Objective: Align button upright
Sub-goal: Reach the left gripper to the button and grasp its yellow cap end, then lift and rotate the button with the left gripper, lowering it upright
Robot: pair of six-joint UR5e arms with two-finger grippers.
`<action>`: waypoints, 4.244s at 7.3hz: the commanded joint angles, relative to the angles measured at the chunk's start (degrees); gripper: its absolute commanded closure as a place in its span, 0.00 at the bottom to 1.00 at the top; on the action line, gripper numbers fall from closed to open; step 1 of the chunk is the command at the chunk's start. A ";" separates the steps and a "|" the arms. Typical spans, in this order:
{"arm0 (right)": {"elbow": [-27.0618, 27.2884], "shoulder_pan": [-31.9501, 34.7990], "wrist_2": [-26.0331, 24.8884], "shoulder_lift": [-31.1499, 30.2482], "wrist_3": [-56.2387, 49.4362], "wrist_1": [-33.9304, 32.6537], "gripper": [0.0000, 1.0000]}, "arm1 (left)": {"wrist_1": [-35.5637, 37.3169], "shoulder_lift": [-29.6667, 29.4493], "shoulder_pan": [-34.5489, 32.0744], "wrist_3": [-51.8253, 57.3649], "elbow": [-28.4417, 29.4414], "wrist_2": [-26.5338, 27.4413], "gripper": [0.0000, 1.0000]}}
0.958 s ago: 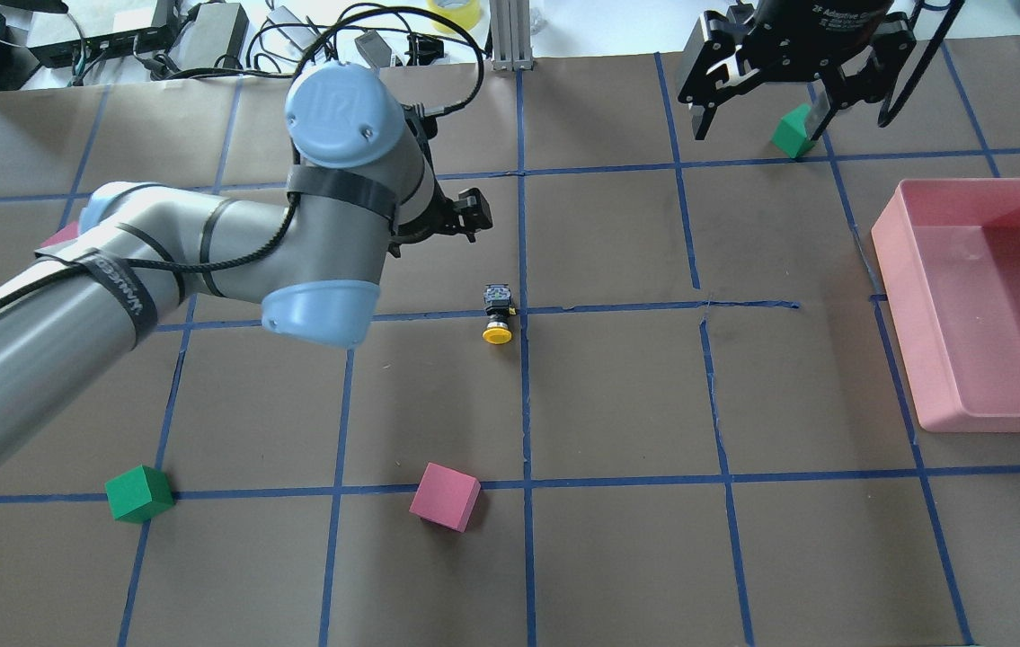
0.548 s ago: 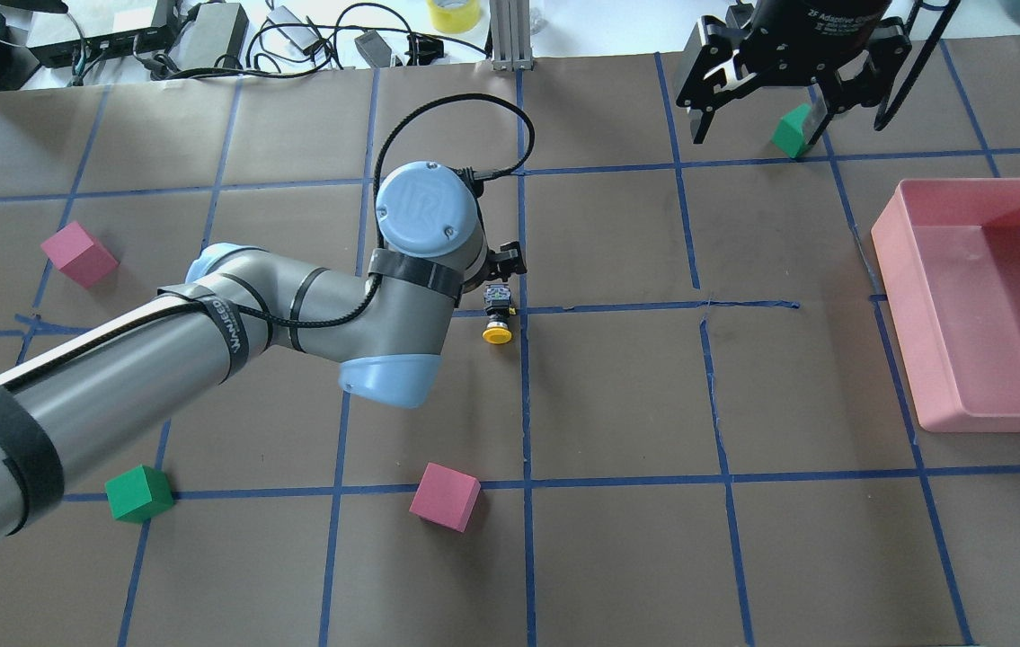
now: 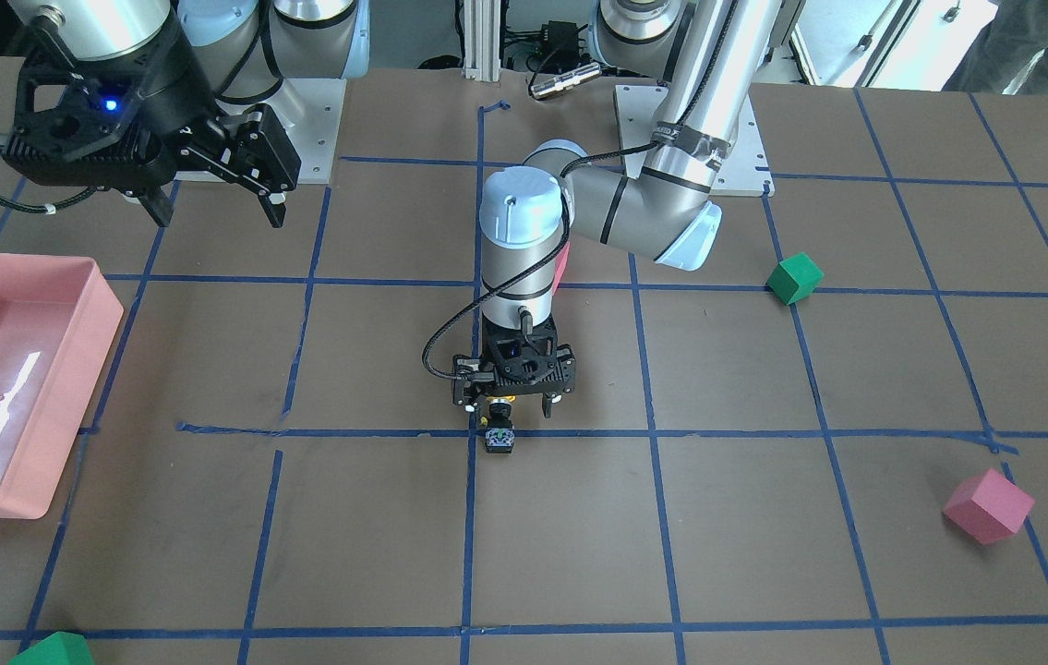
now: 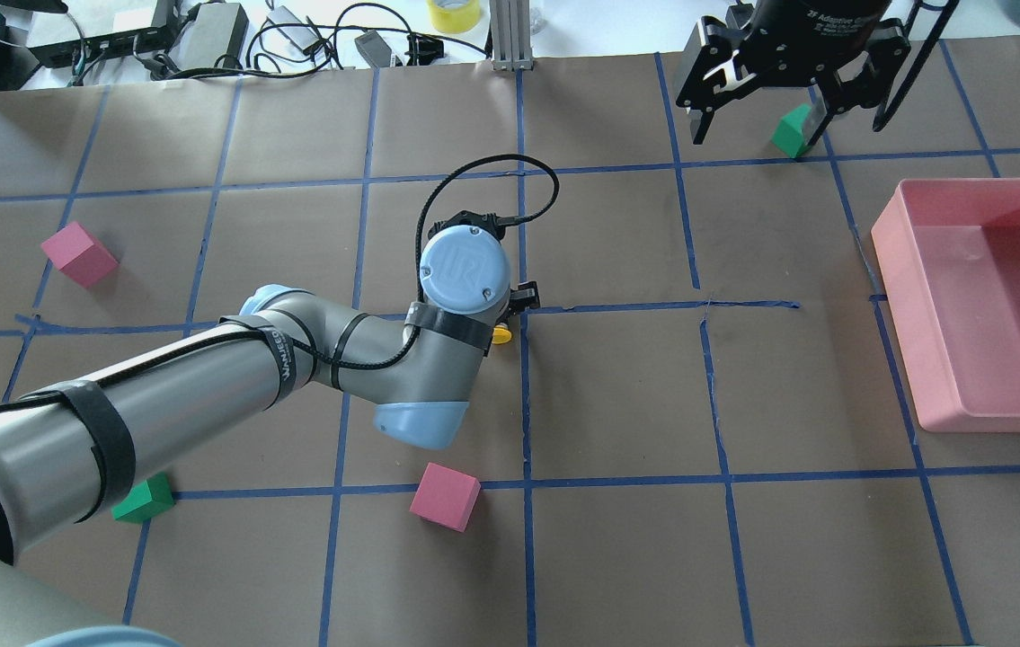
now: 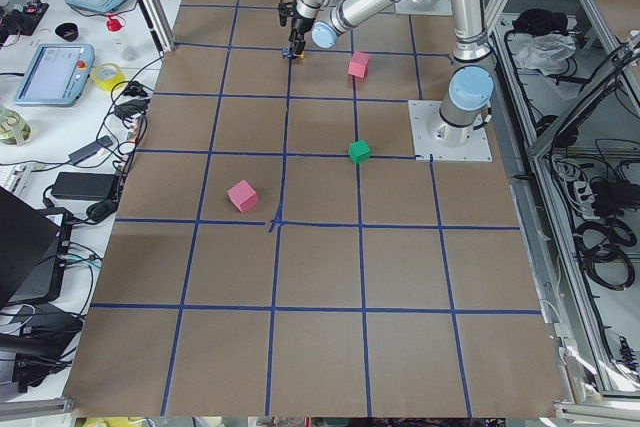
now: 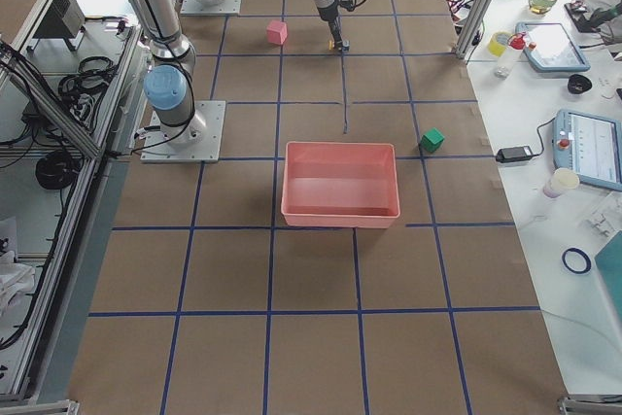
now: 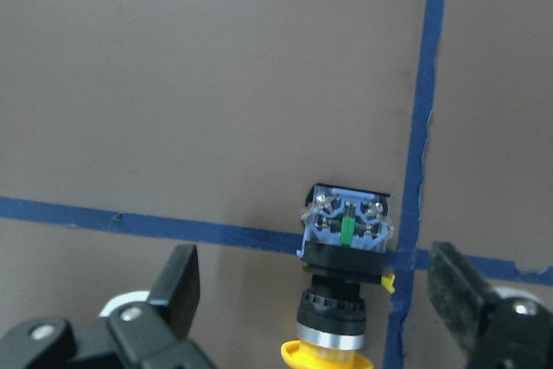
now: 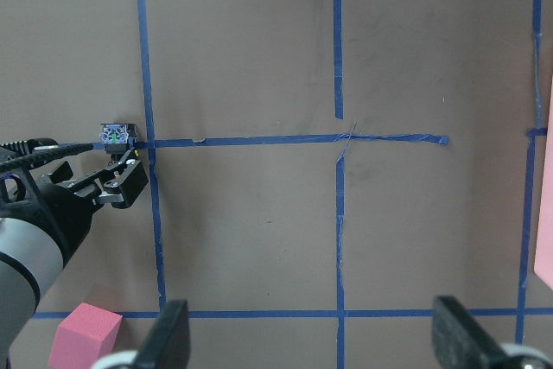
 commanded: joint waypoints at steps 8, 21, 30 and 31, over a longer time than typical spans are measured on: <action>0.24 -0.01 0.28 0.21 0.00 -0.32 0.00 | -0.07 0.11 -0.26 11.54 -0.37 -0.45 0.38; 0.24 -0.19 0.20 0.21 0.00 -0.40 0.00 | -31.33 3.98 6.92 -14.36 16.49 -14.87 1.00; 0.24 -0.19 0.02 0.21 0.18 -0.41 0.00 | -31.71 -5.58 17.67 -47.18 12.12 -65.05 1.00; 0.24 -0.19 0.11 0.21 0.18 -0.32 0.00 | -31.88 -5.17 19.32 -44.88 9.93 -64.09 1.00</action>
